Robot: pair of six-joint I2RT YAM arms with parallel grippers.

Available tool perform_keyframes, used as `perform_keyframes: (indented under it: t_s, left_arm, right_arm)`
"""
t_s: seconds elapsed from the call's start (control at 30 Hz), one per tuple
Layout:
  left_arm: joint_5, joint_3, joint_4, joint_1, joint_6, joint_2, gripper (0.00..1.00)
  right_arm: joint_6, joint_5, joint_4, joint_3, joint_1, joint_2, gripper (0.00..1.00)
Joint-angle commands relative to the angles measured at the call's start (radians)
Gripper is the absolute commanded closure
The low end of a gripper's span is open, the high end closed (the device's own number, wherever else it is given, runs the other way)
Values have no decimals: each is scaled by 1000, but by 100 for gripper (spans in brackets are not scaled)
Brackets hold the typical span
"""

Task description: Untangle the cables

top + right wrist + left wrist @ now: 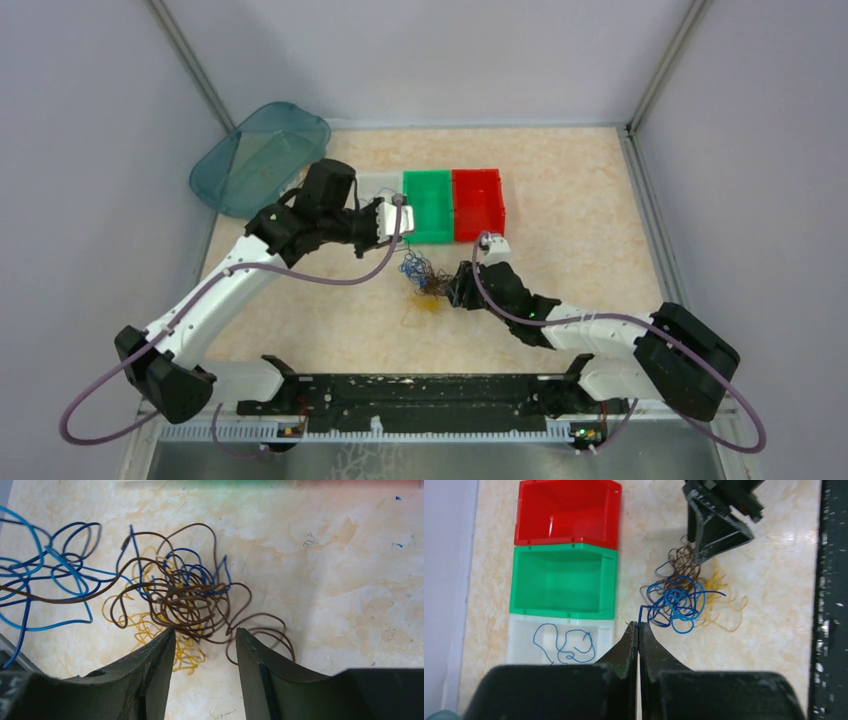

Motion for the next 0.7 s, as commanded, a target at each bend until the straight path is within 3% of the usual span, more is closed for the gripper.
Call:
perform_keyframes:
  t_s: [0.0, 0.07, 0.17, 0.3, 0.43, 0.67]
  left_arm:
    - [130, 77, -141, -3, -85, -36, 100]
    - [154, 109, -155, -4, -106, -43, 100]
    - [182, 139, -171, -12, -144, -45, 100]
    - [202, 148, -163, -34, -221, -49, 100]
    - [217, 118, -122, -49, -303, -61, 100]
    - [172, 97, -41, -51, -389, -78, 100]
  right_arm:
    - [-12, 37, -6, 12, -7, -89, 52]
    - [-40, 59, -54, 37, -6, -161, 50]
    - [-105, 70, -105, 75, -7, -290, 41]
    - [-189, -21, -58, 109, -6, -414, 30]
    - [-260, -88, -32, 159, 28, -402, 24]
    - [-352, -103, 21, 216, 123, -320, 23]
